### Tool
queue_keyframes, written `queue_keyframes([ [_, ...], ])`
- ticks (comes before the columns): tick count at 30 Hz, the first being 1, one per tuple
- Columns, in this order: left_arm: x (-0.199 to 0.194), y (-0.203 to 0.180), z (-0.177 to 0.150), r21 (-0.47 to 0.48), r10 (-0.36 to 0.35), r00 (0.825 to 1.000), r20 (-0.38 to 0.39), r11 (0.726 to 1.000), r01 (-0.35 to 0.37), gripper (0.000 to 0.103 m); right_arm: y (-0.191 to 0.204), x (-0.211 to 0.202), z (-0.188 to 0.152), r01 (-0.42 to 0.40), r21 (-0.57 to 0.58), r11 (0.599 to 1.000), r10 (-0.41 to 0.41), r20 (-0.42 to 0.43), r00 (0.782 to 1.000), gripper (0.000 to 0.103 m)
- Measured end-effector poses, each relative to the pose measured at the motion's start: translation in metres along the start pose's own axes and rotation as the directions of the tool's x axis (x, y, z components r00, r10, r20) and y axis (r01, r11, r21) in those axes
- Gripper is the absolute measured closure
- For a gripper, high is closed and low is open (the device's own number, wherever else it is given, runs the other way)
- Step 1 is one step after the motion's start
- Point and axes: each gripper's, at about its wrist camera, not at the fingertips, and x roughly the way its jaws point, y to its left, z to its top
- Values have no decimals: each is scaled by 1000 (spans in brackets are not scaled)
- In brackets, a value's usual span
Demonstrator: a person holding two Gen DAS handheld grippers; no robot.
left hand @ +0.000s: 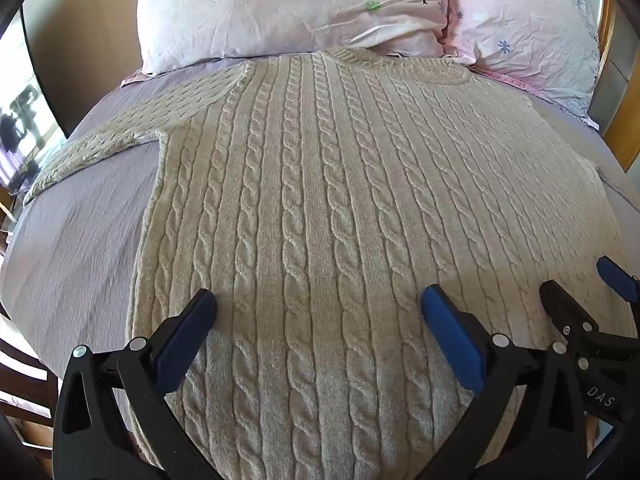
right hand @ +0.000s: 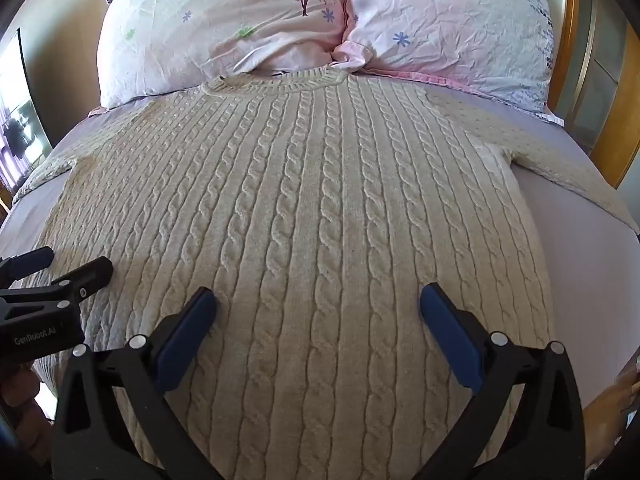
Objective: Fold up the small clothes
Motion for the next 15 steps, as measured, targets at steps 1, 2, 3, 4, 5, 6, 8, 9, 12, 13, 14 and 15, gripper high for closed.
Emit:
queue_keyframes([
  [1, 0, 0, 0, 0, 0, 1000, -2, 1000, 0, 1, 0, 0, 0, 0, 0, 1000, 0, 0, 1000, 2],
  [2, 0, 0, 0, 0, 0, 1000, -1, 1000, 0, 1, 0, 0, 0, -1, -1, 1000, 1, 1, 1000, 2],
  [3, 0, 0, 0, 0, 0, 1000, -1, 1000, 0, 1, 0, 0, 1, -1, -1, 1000, 1, 1, 1000, 2],
  [4, 0, 0, 0, 0, 0, 1000, 0, 1000, 0, 1, 0, 0, 0, -1, 1, 1000, 1, 3, 1000, 2],
  [5, 0, 0, 0, 0, 0, 1000, 0, 1000, 0, 1, 0, 0, 0, -2, 0, 1000, 2, 3, 1000, 2],
  [6, 0, 0, 1, 0, 0, 1000, 0, 1000, 0, 1, 0, 0, 0, -2, 0, 1000, 2, 4, 1000, 2],
  [8, 0, 0, 1, 0, 0, 1000, 0, 1000, 0, 1, -1, 0, 0, -2, 0, 1000, 2, 2, 1000, 2],
  [9, 0, 0, 2, 0, 0, 1000, 0, 1000, 0, 1, -1, -1, 0, -1, 1, 1000, 1, 3, 1000, 2],
  [12, 0, 0, 0, 0, 0, 1000, 1, 1000, 0, 1, -1, 0, 0, -2, 0, 1000, 2, 4, 1000, 2],
  [13, 0, 0, 0, 0, 0, 1000, 1, 1000, 0, 1, -1, -1, 0, -1, 1, 1000, 1, 4, 1000, 2],
  [14, 0, 0, 0, 0, 0, 1000, 1, 1000, 0, 1, -1, -1, 0, -1, 1, 1000, 1, 4, 1000, 2],
  [15, 0, 0, 0, 0, 0, 1000, 1, 1000, 0, 1, -1, -1, 0, -1, 1, 1000, 1, 5, 1000, 2],
])
